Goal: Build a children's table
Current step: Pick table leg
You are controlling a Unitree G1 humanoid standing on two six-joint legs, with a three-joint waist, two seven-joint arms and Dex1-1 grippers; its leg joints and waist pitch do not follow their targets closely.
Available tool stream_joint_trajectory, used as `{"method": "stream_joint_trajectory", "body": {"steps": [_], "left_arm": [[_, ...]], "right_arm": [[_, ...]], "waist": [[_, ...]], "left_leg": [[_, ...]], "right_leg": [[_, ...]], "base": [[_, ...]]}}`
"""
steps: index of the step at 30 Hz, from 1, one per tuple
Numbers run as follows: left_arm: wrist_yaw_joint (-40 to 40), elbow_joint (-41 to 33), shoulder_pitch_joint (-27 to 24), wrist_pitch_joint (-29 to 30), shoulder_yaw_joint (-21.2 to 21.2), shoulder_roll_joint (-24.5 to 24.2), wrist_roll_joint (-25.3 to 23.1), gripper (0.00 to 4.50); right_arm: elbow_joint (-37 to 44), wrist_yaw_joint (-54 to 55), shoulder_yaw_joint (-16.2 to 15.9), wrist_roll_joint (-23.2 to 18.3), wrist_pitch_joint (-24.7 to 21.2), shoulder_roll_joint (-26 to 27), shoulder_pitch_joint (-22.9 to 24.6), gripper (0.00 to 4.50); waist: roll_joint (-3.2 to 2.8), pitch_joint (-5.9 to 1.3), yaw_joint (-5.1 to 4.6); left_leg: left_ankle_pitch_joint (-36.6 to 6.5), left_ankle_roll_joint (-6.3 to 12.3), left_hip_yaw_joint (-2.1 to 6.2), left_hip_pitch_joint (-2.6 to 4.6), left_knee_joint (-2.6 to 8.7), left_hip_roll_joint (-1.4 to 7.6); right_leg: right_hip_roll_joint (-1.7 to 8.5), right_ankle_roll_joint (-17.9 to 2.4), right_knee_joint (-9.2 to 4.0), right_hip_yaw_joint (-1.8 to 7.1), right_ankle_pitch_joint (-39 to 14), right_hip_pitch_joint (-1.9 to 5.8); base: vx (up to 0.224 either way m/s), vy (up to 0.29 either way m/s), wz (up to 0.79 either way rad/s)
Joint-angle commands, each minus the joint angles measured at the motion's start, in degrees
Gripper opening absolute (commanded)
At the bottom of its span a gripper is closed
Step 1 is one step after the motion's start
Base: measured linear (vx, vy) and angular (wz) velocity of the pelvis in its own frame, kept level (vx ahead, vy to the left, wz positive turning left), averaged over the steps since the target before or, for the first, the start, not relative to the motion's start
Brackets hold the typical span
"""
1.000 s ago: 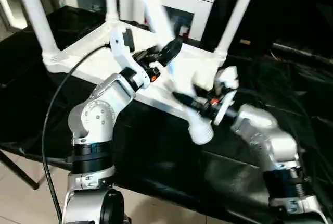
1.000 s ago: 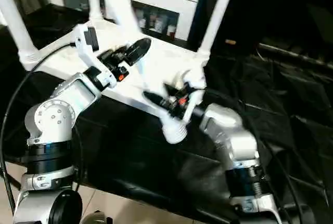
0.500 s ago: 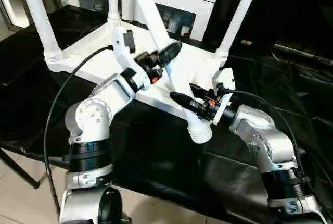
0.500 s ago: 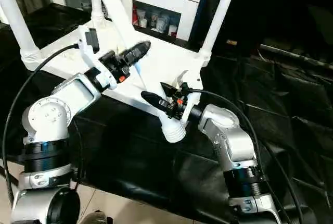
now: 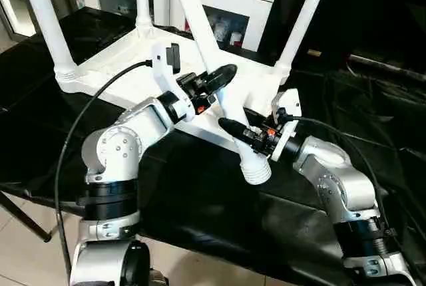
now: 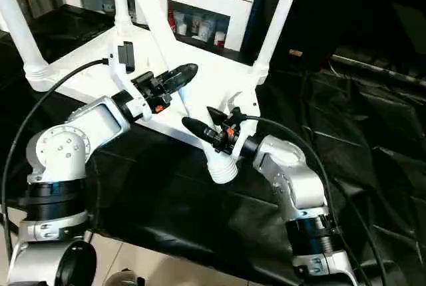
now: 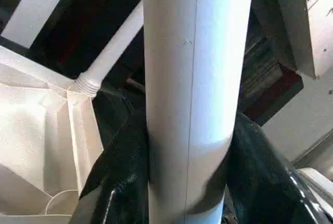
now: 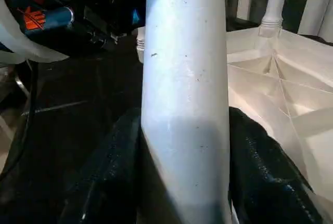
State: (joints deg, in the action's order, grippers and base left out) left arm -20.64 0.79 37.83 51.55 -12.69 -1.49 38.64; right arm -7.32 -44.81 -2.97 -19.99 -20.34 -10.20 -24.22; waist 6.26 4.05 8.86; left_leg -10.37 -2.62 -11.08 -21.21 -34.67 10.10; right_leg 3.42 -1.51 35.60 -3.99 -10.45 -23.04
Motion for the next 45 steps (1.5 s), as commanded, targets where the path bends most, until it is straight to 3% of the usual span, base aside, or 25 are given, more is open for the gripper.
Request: {"method": "stream_joint_trajectory", "body": {"steps": [1,4,7,9,12,14,15,16,17,20,23,26,31,38,45], "left_arm": [[0.09,-0.19,0.71,0.92,1.48,0.03,0.08,1.74],[0.04,-0.15,1.00,0.64,1.69,-0.19,-0.13,1.74],[0.04,-0.10,1.29,0.11,1.90,-0.42,-0.39,1.73],[-0.34,-0.11,1.68,-0.32,2.46,-1.03,-0.73,1.73],[-1.12,-0.18,2.28,-0.66,3.14,-2.00,-1.23,1.73],[-2.03,-0.13,3.33,-0.63,3.56,-3.15,-1.47,1.73],[-2.81,-0.08,4.01,-0.59,3.85,-3.92,-1.56,1.73],[-3.43,0.02,4.39,-0.69,4.23,-4.54,-1.79,1.73],[-4.31,0.17,4.88,-0.85,4.79,-5.43,-2.16,1.73],[-6.39,0.48,5.62,-0.89,5.47,-7.17,-1.79,1.73],[-9.04,1.29,6.86,-0.59,6.00,-9.30,-1.50,1.73],[-10.08,1.78,7.90,-0.04,5.51,-9.79,-0.53,1.73],[-15.56,0.64,8.43,1.31,6.44,-11.93,2.29,1.73],[-19.91,-0.61,8.23,0.51,9.10,-13.87,1.90,1.73],[-22.82,-0.45,9.13,-0.31,12.25,-15.36,0.17,1.73]], "right_arm": [[1.48,1.14,0.49,0.22,0.61,-0.41,0.17,1.81],[1.45,1.41,0.22,0.42,0.86,-0.38,0.23,1.81],[1.30,1.61,0.09,0.65,1.13,-0.26,0.15,1.81],[0.32,2.73,1.04,-0.15,0.47,0.60,-0.53,2.37],[-0.19,2.73,1.93,-1.64,-0.80,0.96,-1.26,2.53],[0.26,1.93,2.06,-2.50,-2.43,0.08,-1.88,2.76],[0.31,1.87,2.65,-3.09,-3.74,-0.70,-2.45,2.89],[0.56,1.21,3.28,-4.38,-5.63,-1.40,-2.81,2.96],[0.94,0.18,4.20,-6.37,-8.47,-2.41,-3.31,2.98],[2.37,-2.66,4.99,-9.67,-13.78,-4.83,-3.78,2.98],[4.17,-7.65,3.88,-11.86,-19.03,-9.66,-3.96,2.98],[4.21,-8.04,3.56,-11.72,-19.82,-11.14,-4.29,2.98],[5.11,-8.28,2.85,-12.47,-22.46,-12.81,-4.93,2.98],[5.77,-10.23,0.30,-11.42,-23.49,-14.80,-4.81,2.98],[4.71,-13.84,-3.40,-10.15,-23.82,-16.17,-6.71,2.98]], "waist": [[-1.65,-4.10,-0.16],[-1.38,-4.06,-0.34],[-1.49,-4.08,-0.41],[-1.11,-4.08,-0.46],[-1.31,-4.07,-0.58],[-1.31,-4.07,-0.54],[-0.93,-4.02,-0.54],[-1.11,-4.11,-0.43],[-0.53,-3.99,-0.58],[-0.65,-4.01,-0.27],[-0.42,-4.02,-0.13],[-0.23,-4.07,-0.02],[-0.34,-4.14,-0.01],[-0.35,-4.08,-0.01],[0.09,-4.09,0.12]], "left_leg": [[-12.37,-2.74,2.15,1.16,4.57,3.48],[-12.14,-2.66,2.14,1.09,4.60,3.49],[-11.75,-2.56,2.14,1.07,4.56,3.47],[-11.61,-2.41,2.09,1.08,4.54,3.47],[-11.47,-2.34,2.11,1.17,4.60,3.48],[-11.28,-2.41,2.12,1.19,4.61,3.48],[-10.82,-2.34,2.00,1.20,4.55,3.43],[-10.27,-2.36,2.00,1.21,4.51,3.42],[-10.15,-2.09,1.94,1.16,4.54,3.35],[-9.57,-1.71,1.89,1.16,4.40,3.29],[-8.25,-1.47,1.83,0.99,4.29,3.25],[-7.99,-1.84,1.77,0.97,4.14,3.26],[-7.28,-2.01,1.74,1.09,4.11,3.28],[-7.86,-2.31,1.75,1.09,4.12,3.31],[-7.27,-2.52,1.73,0.99,4.06,3.37]], "right_leg": [[5.44,-7.91,-4.47,3.18,-11.32,2.91],[5.41,-7.83,-4.48,3.16,-11.51,2.92],[5.47,-7.78,-4.44,3.21,-11.54,2.91],[5.49,-7.74,-4.43,3.21,-11.73,2.88],[5.46,-7.61,-4.39,3.23,-12.20,2.77],[5.46,-7.41,-4.34,3.21,-12.02,2.84],[5.39,-7.31,-4.32,3.22,-11.81,2.78],[5.43,-7.33,-4.21,3.25,-11.38,2.81],[5.25,-7.21,-4.30,3.23,-11.53,2.84],[5.41,-6.60,-4.32,3.28,-12.58,2.99],[5.35,-6.18,-4.28,3.26,-12.10,3.07],[5.66,-6.35,-4.41,3.21,-14.12,2.92],[5.53,-7.51,-4.17,3.17,-12.65,2.87],[5.58,-7.01,-4.28,3.18,-14.16,2.83],[5.63,-6.97,-4.08,3.20,-14.04,2.90]], "base": [[0.000,0.000,0.00],[0.000,0.000,0.00],[0.000,0.000,0.00],[0.000,0.000,0.00],[0.000,0.000,0.00],[0.000,0.000,0.00],[0.000,0.000,0.00],[0.000,0.000,0.00],[0.000,0.000,0.00],[0.000,0.000,0.00],[0.000,0.000,0.00],[0.000,0.000,0.00],[0.000,0.000,0.00],[0.000,0.000,0.00],[0.000,0.000,0.00]]}}
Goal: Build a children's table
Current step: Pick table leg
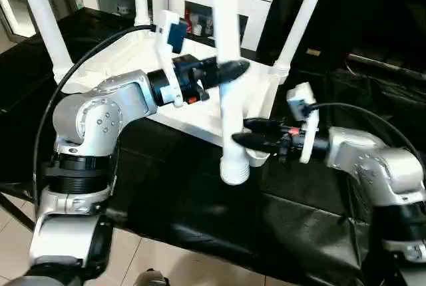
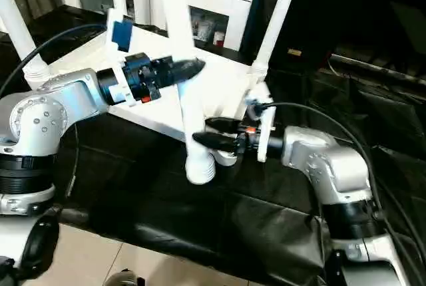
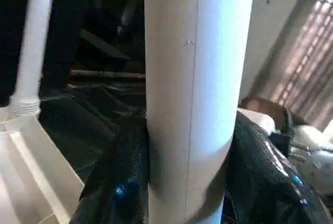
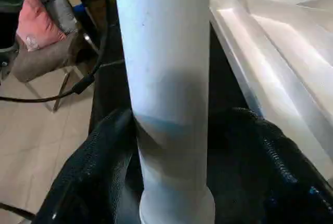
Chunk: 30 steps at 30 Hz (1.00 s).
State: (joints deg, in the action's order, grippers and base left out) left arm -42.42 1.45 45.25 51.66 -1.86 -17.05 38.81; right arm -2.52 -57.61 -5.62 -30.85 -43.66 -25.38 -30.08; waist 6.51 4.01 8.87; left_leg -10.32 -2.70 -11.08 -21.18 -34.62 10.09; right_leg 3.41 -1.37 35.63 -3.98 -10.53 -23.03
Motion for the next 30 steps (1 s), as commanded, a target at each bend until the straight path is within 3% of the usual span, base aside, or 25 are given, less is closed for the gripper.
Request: {"method": "stream_joint_trajectory", "body": {"steps": [1,7,14,22,24,30], "left_arm": [[-1.50,-0.99,1.91,-0.56,1.89,0.04,-0.25,1.73],[-3.92,0.06,3.25,-2.04,3.27,-0.36,-0.70,1.73],[-5.84,0.37,4.14,-2.30,3.50,-1.00,-0.57,1.73],[-5.93,0.53,4.31,-2.30,3.33,-0.85,-0.36,1.73],[-6.00,0.54,4.34,-2.32,3.32,-0.52,-0.13,1.73],[-6.00,1.16,4.68,-2.63,2.50,0.51,0.20,1.73]], "right_arm": [[-0.09,-1.98,-1.43,0.83,-0.23,-1.17,-1.07,2.98],[-0.55,-6.18,-4.19,0.86,0.00,-2.64,-1.84,2.98],[-1.98,-7.99,-6.30,2.50,2.34,-3.12,-1.37,2.98],[-2.18,-8.08,-6.42,2.64,2.79,-2.88,-1.28,2.98],[-2.34,-7.85,-6.47,2.72,3.37,-2.17,-1.23,2.98],[-2.64,-7.71,-6.24,2.62,4.16,-0.78,-0.97,2.98]], "waist": [[-0.23,-4.04,0.16],[0.07,-4.01,0.53],[-0.24,-4.08,0.75],[-0.08,-4.14,0.80],[-0.41,-4.16,0.74],[-0.44,-4.17,0.72]], "left_leg": [[-7.15,-2.34,1.74,0.96,4.03,3.42],[-6.94,-2.28,1.69,1.04,3.96,3.42],[-7.26,-2.73,1.74,1.01,3.91,3.42],[-7.36,-2.66,1.72,1.02,3.83,3.40],[-7.59,-2.80,1.75,1.02,3.86,3.41],[-8.07,-2.92,1.78,1.07,3.86,3.43]], "right_leg": [[5.71,-7.08,-4.14,3.23,-13.80,2.90],[5.70,-7.16,-4.10,3.23,-13.88,2.84],[5.72,-7.63,-3.96,3.22,-13.16,2.87],[5.68,-7.94,-3.92,3.20,-12.83,2.95],[5.63,-8.00,-3.93,3.19,-12.67,2.88],[5.61,-8.49,-3.87,3.19,-12.28,2.94]], "base": [[0.000,0.000,0.00],[0.000,0.000,0.00],[0.000,0.000,0.00],[0.000,0.000,0.00],[0.000,0.000,0.00],[0.000,0.000,0.00]]}}
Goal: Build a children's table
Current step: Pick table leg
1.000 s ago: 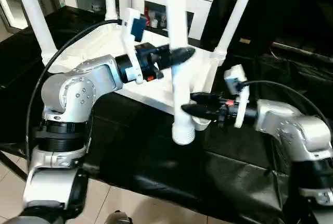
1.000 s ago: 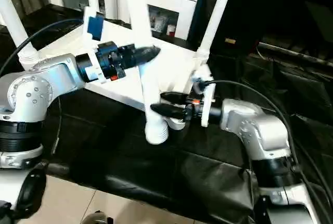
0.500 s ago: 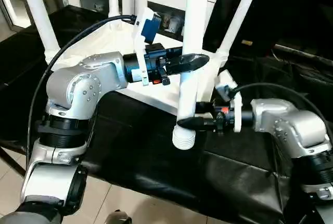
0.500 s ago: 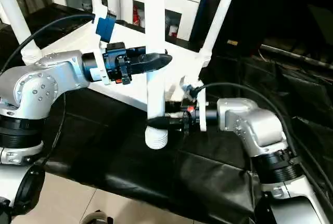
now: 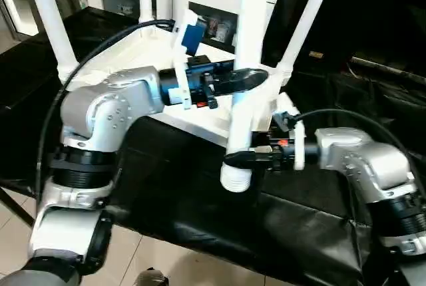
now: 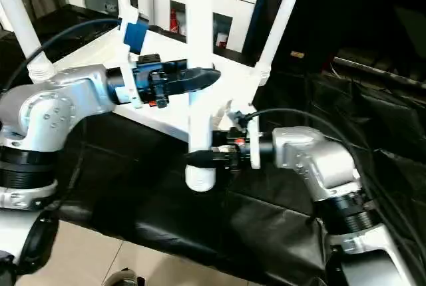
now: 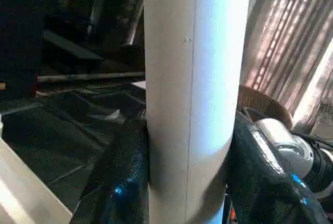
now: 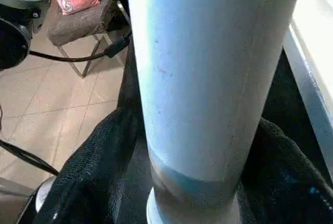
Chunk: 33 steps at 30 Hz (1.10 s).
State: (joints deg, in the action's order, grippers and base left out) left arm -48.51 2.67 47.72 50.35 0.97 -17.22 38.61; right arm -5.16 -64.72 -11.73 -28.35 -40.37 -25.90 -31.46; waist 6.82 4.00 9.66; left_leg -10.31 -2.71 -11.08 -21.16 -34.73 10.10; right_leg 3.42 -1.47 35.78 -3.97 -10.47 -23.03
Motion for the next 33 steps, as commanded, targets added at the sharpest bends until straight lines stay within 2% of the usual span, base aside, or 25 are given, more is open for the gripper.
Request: {"method": "stream_joint_trajectory", "body": {"steps": [1,10,22,33], "left_arm": [[0.06,0.23,2.40,-1.37,-0.52,0.79,0.44,1.73],[-0.47,0.28,2.31,-1.44,-0.28,0.56,0.15,1.73],[-0.48,0.77,2.51,-1.60,-0.82,0.44,0.05,1.73],[0.83,1.37,2.56,-0.97,-2.38,1.32,1.06,1.73]], "right_arm": [[-0.17,-0.56,-0.29,0.17,1.22,-0.04,0.55,2.98],[-0.79,-0.54,0.04,0.30,1.33,0.52,0.61,2.98],[-1.90,-0.51,0.51,0.09,1.31,1.00,0.31,1.95],[-2.58,0.25,1.63,-0.09,1.64,1.54,0.31,1.87]], "waist": [[-0.75,-4.19,-0.05],[-0.76,-4.16,-0.08],[-0.70,-4.23,-0.04],[-0.77,-4.26,-0.03]], "left_leg": [[-8.15,-2.96,1.78,1.06,3.98,3.44],[-8.52,-3.03,1.80,1.10,3.98,3.44],[-7.95,-2.89,1.80,1.03,3.93,3.44],[-8.11,-2.97,1.82,1.04,3.93,3.44]], "right_leg": [[5.67,-8.35,-4.04,3.17,-12.40,2.95],[5.64,-8.28,-4.07,3.18,-12.77,2.91],[5.70,-8.45,-3.94,3.18,-12.26,2.99],[5.69,-8.61,-3.91,3.15,-11.99,3.01]], "base": [[0.000,0.000,0.00],[0.000,0.000,0.00],[0.000,0.000,0.00],[0.000,0.000,0.00]]}}
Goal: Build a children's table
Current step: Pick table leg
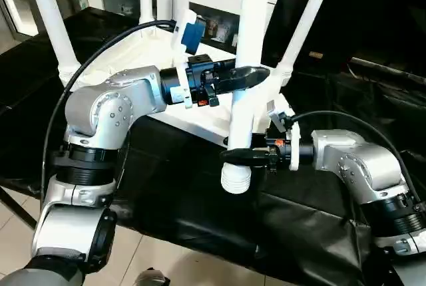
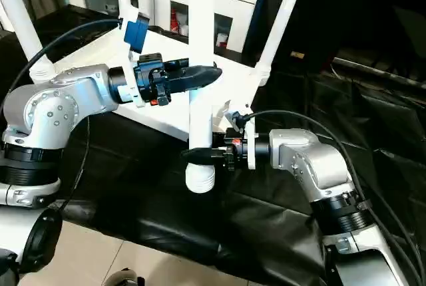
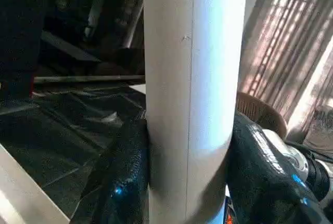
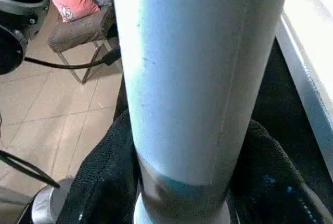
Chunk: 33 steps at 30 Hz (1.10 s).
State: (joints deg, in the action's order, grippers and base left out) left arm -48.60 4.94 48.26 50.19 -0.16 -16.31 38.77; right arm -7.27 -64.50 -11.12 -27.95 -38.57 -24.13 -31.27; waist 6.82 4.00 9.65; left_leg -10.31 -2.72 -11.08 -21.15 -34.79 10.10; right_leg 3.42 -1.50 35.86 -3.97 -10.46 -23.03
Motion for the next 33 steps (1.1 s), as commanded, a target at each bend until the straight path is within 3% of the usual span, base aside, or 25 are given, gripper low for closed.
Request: {"method": "stream_joint_trajectory", "body": {"steps": [1,11,14,20,27,29,33], "left_arm": [[0.83,-1.40,1.65,-0.88,-1.14,0.43,0.97,1.73],[0.91,-0.56,2.34,-1.65,-1.80,0.86,0.86,1.73],[0.68,-0.48,2.41,-1.81,-1.50,0.71,0.68,1.73],[-0.15,-1.47,1.87,-1.37,-0.98,0.47,0.72,1.73],[-1.17,-2.47,1.07,-1.15,-0.19,0.09,0.89,1.73],[-1.10,-2.60,0.96,-1.11,-0.15,0.19,0.96,1.73],[-1.23,-2.60,0.93,-1.20,0.13,0.24,0.79,1.73]], "right_arm": [[-0.44,0.10,1.14,-0.59,-0.15,-0.16,0.18,1.87],[-1.13,0.55,0.84,1.10,2.12,0.01,-0.25,1.87],[-1.40,0.39,0.56,1.05,1.51,0.08,-0.31,2.57],[-1.72,0.78,0.17,2.06,2.44,0.26,-0.30,3.01],[-2.07,0.69,0.73,1.65,2.35,0.57,-0.49,3.03],[-2.03,0.65,0.85,1.54,2.31,0.65,-0.45,2.69],[-1.89,0.41,1.05,1.43,2.21,0.80,-0.31,2.47]], "waist": [[-0.81,-4.24,-0.03],[-0.71,-4.21,-0.03],[-0.74,-4.24,-0.06],[-0.77,-4.25,-0.05],[-0.77,-4.24,-0.07],[-0.72,-4.24,-0.08],[-0.75,-4.20,-0.07]], "left_leg": [[-8.11,-2.92,1.80,1.01,3.98,3.40],[-8.17,-2.96,1.81,1.00,3.98,3.41],[-8.02,-2.86,1.81,1.04,3.99,3.41],[-8.08,-2.93,1.81,1.09,3.99,3.42],[-8.01,-2.80,1.78,1.07,3.99,3.43],[-7.82,-2.82,1.78,1.02,3.97,3.45],[-8.32,-2.84,1.77,1.04,3.99,3.42]], "right_leg": [[5.65,-8.71,-4.00,3.16,-11.75,2.99],[5.69,-8.42,-4.07,3.17,-12.46,2.99],[5.63,-8.57,-3.98,3.15,-11.88,2.97],[5.64,-8.76,-3.95,3.13,-11.63,2.97],[5.67,-8.83,-3.96,3.17,-11.70,2.99],[5.69,-9.03,-3.89,3.16,-11.22,3.03],[5.71,-8.66,-4.05,3.18,-12.44,2.99]], "base": [[0.000,0.000,0.00],[0.000,0.000,0.00],[0.000,0.000,0.00],[0.000,0.000,0.00],[0.000,0.000,0.00],[0.000,0.000,0.00],[0.000,0.000,0.00]]}}
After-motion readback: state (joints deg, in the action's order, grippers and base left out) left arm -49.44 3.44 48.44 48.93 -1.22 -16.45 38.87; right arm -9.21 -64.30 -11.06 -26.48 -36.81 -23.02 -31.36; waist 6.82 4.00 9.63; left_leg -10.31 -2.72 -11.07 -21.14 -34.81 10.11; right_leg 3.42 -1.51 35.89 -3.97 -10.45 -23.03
